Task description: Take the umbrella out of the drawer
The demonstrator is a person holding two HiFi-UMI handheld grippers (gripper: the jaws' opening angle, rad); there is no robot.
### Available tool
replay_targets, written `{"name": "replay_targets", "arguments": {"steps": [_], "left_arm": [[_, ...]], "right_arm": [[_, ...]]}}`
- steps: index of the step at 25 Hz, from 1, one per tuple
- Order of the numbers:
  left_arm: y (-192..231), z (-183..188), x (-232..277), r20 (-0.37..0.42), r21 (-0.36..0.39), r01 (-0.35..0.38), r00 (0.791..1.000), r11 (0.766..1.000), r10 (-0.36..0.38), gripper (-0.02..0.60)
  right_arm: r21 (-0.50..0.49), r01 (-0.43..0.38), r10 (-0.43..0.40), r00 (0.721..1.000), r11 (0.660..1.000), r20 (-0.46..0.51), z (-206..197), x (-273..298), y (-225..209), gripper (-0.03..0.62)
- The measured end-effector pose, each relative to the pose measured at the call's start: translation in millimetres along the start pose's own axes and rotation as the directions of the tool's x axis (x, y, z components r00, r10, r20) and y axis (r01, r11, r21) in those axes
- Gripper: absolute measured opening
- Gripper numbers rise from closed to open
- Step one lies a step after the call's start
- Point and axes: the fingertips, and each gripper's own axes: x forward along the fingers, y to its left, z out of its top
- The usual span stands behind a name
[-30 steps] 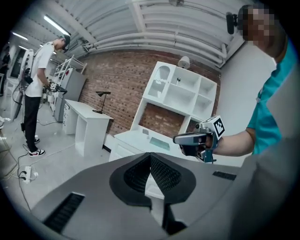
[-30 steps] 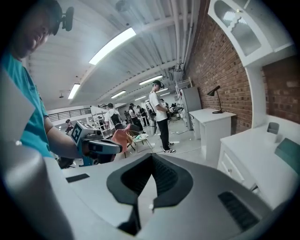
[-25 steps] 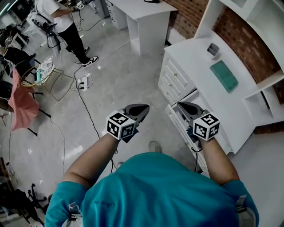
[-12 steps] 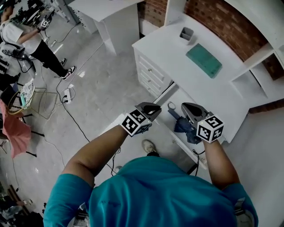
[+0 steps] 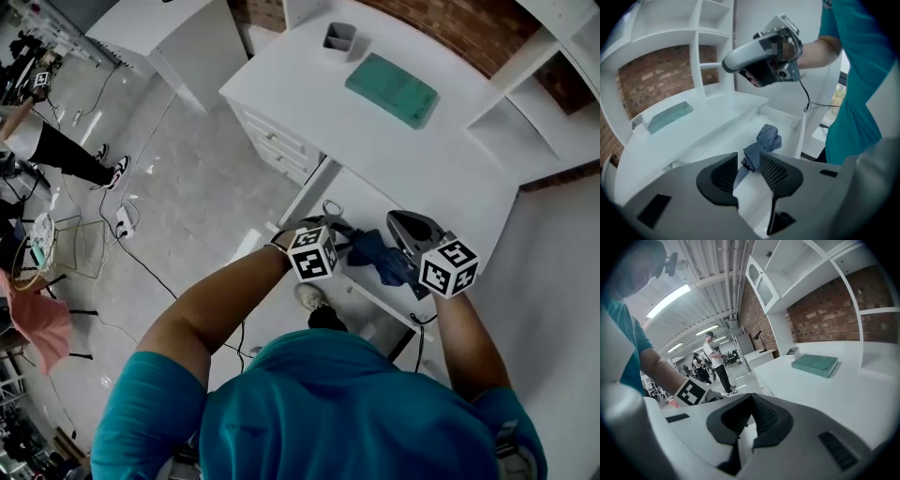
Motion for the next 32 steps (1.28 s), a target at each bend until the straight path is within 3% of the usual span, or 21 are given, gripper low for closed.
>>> {"name": "replay_targets", "arguments": {"steps": [4,8,14,16,20,24,30,32], "left_arm": [[-14.1,-8.6,50.7,-0.128,0.162,0.069,0.991,0.984,-0.048,0.228],[-20.0,-31.3,92.2,-0.286,0.343,0.152,0.957,0.927,-0.051,0.304],[-23.3,-56.0,135.9,-0.421,0.469,0.252,0.906,0.846,-0.037,0.33],[-24.2,-62.9,146.8,-0.452,0.487,0.275,0.891,0.829,-0.03,0.331],[-23.6,-73.1,164.1,-0.497,0.46,0.313,0.866,0.831,-0.051,0.331],[-24.7,-78.4,171.3,-0.524,0.365,0.372,0.84,0.854,-0.142,0.33],[-25.4,-79.3,171.6,-0.508,0.354,0.37,0.847,0.859,-0.155,0.33],[-24.7,-77.1,171.5,-0.501,0.348,0.36,0.852,0.865,-0.153,0.294]], "right_arm": [[0.037,0.042,-0.042,0.999,0.998,0.0,-16.9,-22.5,-22.7,0.02],[0.075,0.087,-0.088,0.996,0.993,0.003,-32.1,-45.4,-44.1,0.021],[0.135,0.15,-0.151,0.988,0.979,0.002,-60.1,-77.1,-65.1,0.021],[0.152,0.168,-0.171,0.985,0.974,0.0,-69.3,-85.7,-71.0,0.02],[0.179,0.196,-0.198,0.98,0.964,-0.006,-81.8,-96.4,-81.7,0.02],[0.196,0.209,-0.212,0.977,0.958,-0.009,-89.3,-100.3,-88.5,0.021],[0.222,0.218,-0.221,0.975,0.95,-0.011,-101.0,-101.2,-90.4,0.02],[0.226,0.217,-0.221,0.975,0.95,-0.009,-101.3,-101.1,-90.6,0.021]]}}
